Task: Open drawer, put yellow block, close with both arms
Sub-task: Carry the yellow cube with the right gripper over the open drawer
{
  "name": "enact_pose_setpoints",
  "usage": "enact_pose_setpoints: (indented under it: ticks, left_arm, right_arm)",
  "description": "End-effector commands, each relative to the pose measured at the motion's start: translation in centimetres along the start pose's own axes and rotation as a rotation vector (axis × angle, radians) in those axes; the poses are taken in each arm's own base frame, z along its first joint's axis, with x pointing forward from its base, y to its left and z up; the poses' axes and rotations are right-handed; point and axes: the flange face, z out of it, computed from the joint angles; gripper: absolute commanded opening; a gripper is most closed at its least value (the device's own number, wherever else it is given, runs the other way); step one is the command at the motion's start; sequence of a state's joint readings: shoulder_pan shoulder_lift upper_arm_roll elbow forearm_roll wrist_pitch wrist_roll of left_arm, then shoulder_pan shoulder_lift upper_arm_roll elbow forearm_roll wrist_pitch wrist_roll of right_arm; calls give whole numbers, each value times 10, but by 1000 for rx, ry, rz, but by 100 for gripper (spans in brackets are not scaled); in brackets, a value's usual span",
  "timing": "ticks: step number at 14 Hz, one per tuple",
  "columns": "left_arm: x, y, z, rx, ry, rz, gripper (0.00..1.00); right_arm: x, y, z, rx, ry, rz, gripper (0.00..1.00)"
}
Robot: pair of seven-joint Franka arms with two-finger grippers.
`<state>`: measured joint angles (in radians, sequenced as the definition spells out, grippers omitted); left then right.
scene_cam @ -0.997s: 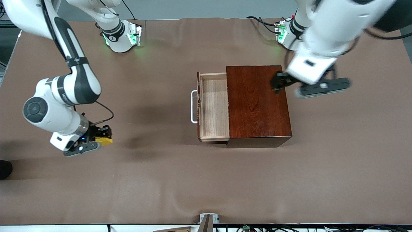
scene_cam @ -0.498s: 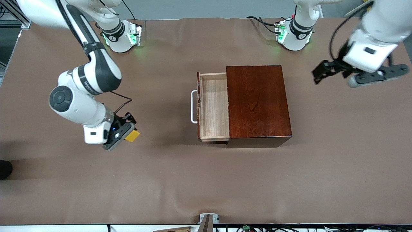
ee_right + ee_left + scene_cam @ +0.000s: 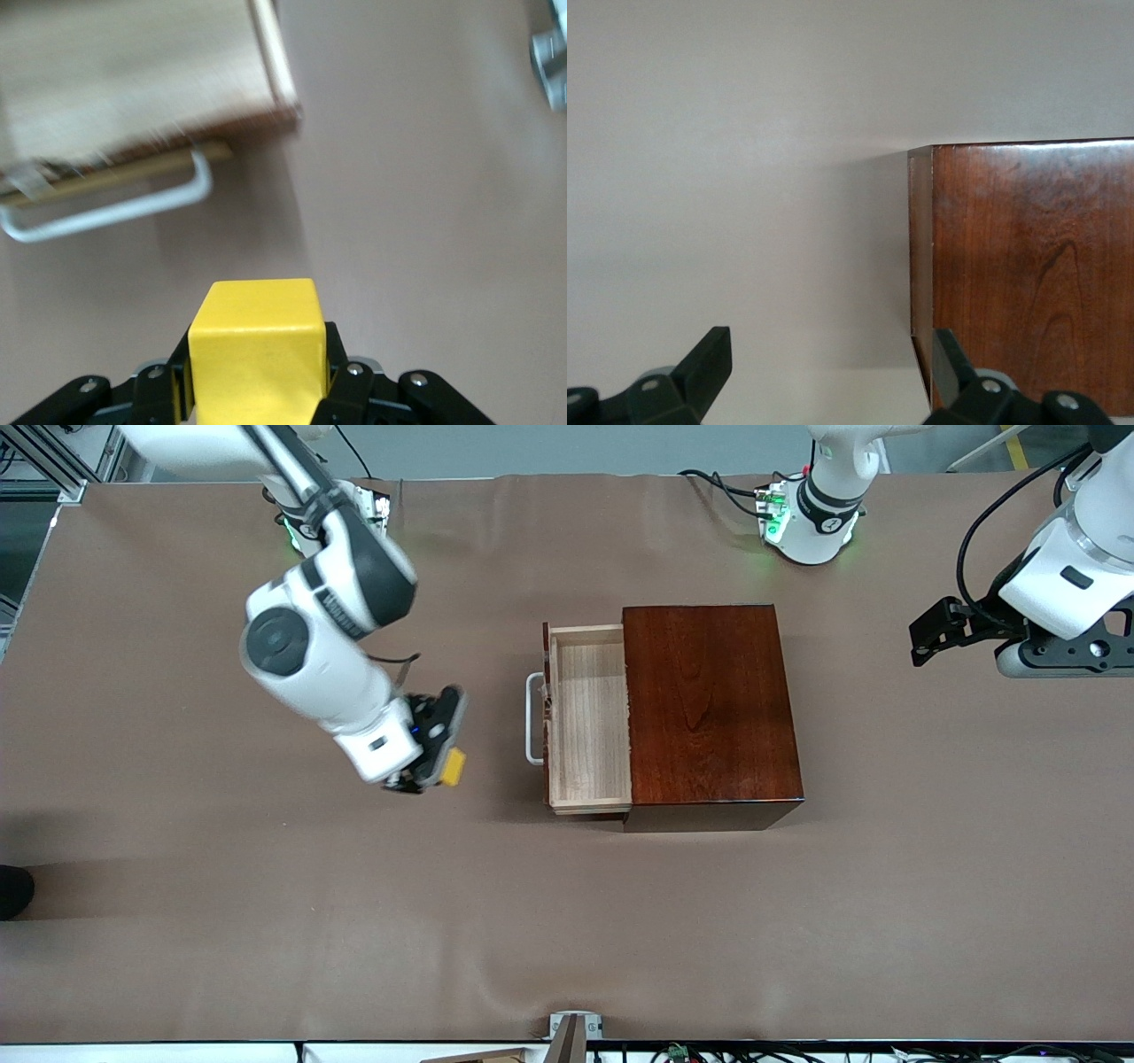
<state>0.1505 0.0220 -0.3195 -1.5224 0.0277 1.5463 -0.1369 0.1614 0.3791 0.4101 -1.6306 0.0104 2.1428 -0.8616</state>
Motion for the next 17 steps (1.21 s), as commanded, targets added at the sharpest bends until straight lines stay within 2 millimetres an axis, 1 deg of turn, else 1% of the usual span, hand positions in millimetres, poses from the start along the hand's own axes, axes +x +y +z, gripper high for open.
enact_pose_setpoints:
  ticks: [1,2,3,4,5,6,7,8,9,10,11,13,14,17]
  left_arm:
    - [1,-12,1,-13,5,14,100]
    - [2,-13,2,-13,4,13,100]
    - [4,-16,6,-15,-5,13,100]
    - [4,-18,6,-13,-4,21,100]
    - [4,-20,5,-16,-2,28,100]
    - [5,-28,8,-17,-9,25,100]
    - [6,-34,8,-14,-8,15,100]
    - [6,-34,9,-18,-10,13,100]
    - [6,-39,8,-18,-8,1,100]
    - [6,-37,8,-18,-8,5,100]
    - [6,-38,8,-17,-12,-14,100]
    - [5,-37,8,-18,-12,-13,100]
    - [4,-35,7,-18,-15,-11,100]
    - [4,-36,7,-16,-18,-14,100]
  right_arm:
    - [50,-22,-5,-12,-31,-155,0]
    - [69,-35,2,-7,-63,-207,0]
    - [93,-53,11,16,-88,-257,0]
    - [109,-58,17,25,-97,-281,0]
    - [118,-61,28,29,-123,-305,0]
    - [128,-68,33,25,-132,-326,0]
    - [139,-82,39,24,-136,-350,0]
    - [146,-89,47,24,-143,-365,0]
    - [150,-90,54,23,-146,-369,0]
    - [156,-93,58,21,-142,-364,0]
    - [162,-98,61,17,-143,-349,0]
    - [171,-110,74,-4,-167,-345,0]
    - [173,-115,83,-10,-183,-353,0]
    - [181,-129,114,-25,-203,-340,0]
